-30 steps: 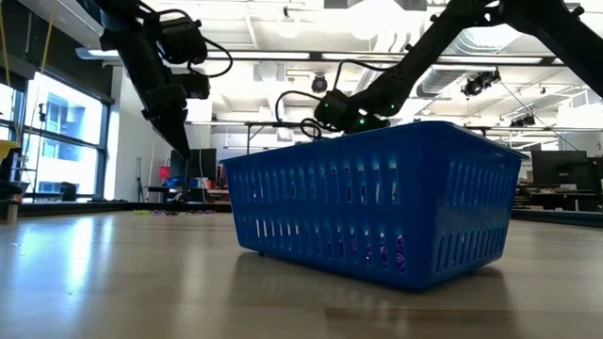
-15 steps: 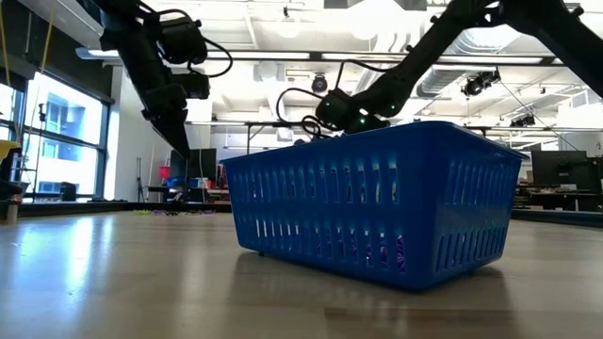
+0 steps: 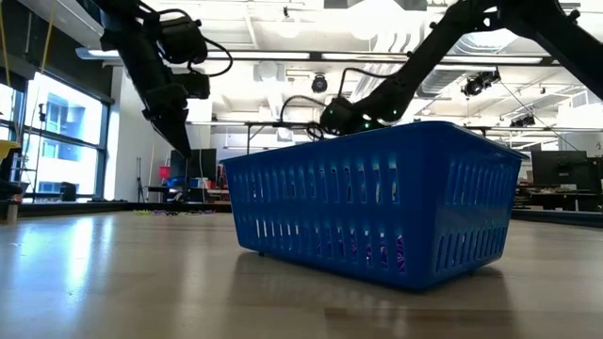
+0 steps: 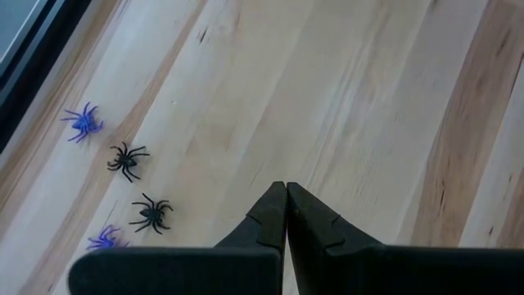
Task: Sort Halloween decoration
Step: Put the violet spider toy into the blue bin
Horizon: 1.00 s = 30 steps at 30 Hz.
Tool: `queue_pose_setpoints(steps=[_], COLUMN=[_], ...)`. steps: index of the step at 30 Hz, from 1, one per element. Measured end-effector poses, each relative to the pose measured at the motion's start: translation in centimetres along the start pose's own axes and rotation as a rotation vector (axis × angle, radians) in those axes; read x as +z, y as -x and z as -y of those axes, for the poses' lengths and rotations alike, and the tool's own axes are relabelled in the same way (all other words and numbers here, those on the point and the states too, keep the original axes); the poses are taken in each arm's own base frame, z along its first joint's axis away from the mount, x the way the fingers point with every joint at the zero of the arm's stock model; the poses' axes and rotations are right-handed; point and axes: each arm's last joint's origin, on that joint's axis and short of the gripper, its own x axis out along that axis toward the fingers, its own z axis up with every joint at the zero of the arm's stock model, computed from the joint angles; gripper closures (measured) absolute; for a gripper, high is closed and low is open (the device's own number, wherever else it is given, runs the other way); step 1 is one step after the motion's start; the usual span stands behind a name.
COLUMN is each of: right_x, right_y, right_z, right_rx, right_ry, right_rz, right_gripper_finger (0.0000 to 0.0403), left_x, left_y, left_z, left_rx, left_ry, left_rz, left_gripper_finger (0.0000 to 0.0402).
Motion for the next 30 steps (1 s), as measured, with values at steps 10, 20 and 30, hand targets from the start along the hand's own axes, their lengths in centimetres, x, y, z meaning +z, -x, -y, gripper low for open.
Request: queue_pose_setpoints(steps=[10, 20, 30], right_x=[0.9, 2.5, 1.2], right_y=[-1.6, -1.7, -1.1], right_z=[-1.2, -1.6, -1.6], right_rx=[-0.05, -0.143, -0.193], right_ry=[0.063, 0.073, 0.066], right_rz=[-0.164, -0.376, -0.543], right_gripper_finger=[0.0364, 0.0364, 0.0364], left_x=[0.0, 0.0, 0.0], left_y=[0.0, 0.0, 0.0], left_z=[0.1, 0.1, 0.1], left_rx=[-0.004, -0.006, -0.006], left_ry=[0.006, 0.005, 0.004], left_rz=[0.002, 0.001, 0.001], left_gripper_finger=[0.0401, 0.0402, 0.0402])
